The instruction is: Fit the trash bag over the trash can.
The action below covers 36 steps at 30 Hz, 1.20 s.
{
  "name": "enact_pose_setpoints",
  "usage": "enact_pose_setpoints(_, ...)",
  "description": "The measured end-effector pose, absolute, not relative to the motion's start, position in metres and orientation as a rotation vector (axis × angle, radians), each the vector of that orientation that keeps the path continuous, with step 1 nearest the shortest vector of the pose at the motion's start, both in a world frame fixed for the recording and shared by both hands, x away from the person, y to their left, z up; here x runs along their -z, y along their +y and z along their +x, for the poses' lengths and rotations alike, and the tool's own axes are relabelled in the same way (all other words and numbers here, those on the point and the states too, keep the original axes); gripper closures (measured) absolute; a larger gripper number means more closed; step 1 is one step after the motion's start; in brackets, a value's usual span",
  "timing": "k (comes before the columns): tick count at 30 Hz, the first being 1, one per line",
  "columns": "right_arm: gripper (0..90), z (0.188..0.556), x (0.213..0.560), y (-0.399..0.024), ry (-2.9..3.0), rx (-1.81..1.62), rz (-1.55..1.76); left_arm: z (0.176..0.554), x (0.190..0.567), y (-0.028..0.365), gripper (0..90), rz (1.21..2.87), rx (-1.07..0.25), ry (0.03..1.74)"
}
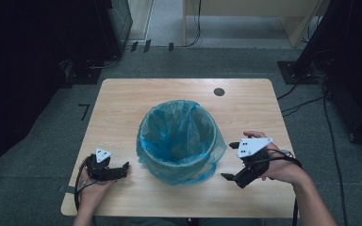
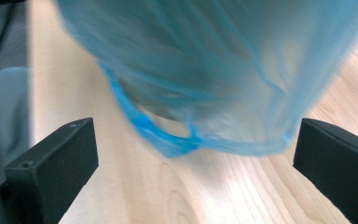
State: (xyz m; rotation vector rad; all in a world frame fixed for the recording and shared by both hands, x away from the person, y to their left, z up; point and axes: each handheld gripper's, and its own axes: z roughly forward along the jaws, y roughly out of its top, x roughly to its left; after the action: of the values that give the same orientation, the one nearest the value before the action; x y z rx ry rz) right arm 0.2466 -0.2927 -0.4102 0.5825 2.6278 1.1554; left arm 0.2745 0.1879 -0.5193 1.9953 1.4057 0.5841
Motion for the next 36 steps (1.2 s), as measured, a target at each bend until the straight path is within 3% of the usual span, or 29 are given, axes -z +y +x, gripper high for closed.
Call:
enact_pose_setpoints(21,0.0,0.259,0.487,-0.343,2.303,-1.015,1.168,0.274,0.519,0.188,0.0,1.993,-0.584,1.407)
enact_pose_setpoints(36,0.0,0.253,0.515,-0.369,2.216,-0.827,1.364,0.274,0.519,0.187,0.0,1.99,-0.588,1.418)
